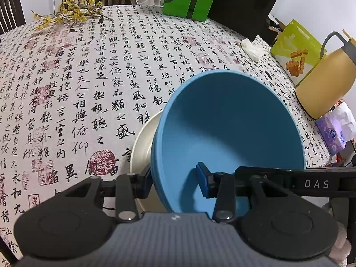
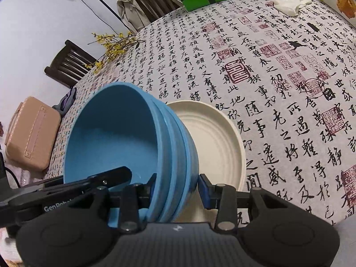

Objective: Organize plates and bowls
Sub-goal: 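Lower the bowl stack onto the cream plates and open both grippers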

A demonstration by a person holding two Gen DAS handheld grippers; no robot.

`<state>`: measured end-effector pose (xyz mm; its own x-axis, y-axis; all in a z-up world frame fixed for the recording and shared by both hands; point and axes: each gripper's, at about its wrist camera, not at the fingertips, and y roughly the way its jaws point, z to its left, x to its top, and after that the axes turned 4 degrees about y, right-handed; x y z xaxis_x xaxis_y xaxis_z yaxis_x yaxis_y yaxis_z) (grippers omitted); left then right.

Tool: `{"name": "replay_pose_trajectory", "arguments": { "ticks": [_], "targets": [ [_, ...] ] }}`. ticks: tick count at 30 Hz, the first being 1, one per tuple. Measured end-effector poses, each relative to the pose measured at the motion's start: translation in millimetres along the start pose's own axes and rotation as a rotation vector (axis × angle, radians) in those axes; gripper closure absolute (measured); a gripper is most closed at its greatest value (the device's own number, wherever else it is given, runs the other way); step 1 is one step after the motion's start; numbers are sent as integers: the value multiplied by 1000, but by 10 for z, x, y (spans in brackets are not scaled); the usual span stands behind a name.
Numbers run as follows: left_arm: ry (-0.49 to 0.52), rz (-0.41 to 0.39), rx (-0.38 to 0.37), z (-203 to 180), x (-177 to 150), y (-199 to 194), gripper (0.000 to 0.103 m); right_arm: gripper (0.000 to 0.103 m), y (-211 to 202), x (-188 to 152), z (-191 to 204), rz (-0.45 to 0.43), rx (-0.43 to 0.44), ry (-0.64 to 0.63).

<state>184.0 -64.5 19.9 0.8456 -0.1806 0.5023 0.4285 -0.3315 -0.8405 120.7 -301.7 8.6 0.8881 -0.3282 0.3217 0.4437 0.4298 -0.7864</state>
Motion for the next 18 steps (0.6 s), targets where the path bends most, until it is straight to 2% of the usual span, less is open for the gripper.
{"name": "replay_pose_trajectory", "arguments": {
  "ticks": [8,14,16,18],
  "targets": [
    [4,15,8,-33,43,74,62,65,70,62,-56,14,-3,-6],
    [4,13,0,-32,36,80,60,61,63,80,-91,9,26,-22],
    [1,6,-3,-26,32,63,57,55,23,88,-98,-10,43,-30],
    [-3,-8,-5,-30,30,33,53,55,-22,80,-83,-35,42,-50]
  ]
}}
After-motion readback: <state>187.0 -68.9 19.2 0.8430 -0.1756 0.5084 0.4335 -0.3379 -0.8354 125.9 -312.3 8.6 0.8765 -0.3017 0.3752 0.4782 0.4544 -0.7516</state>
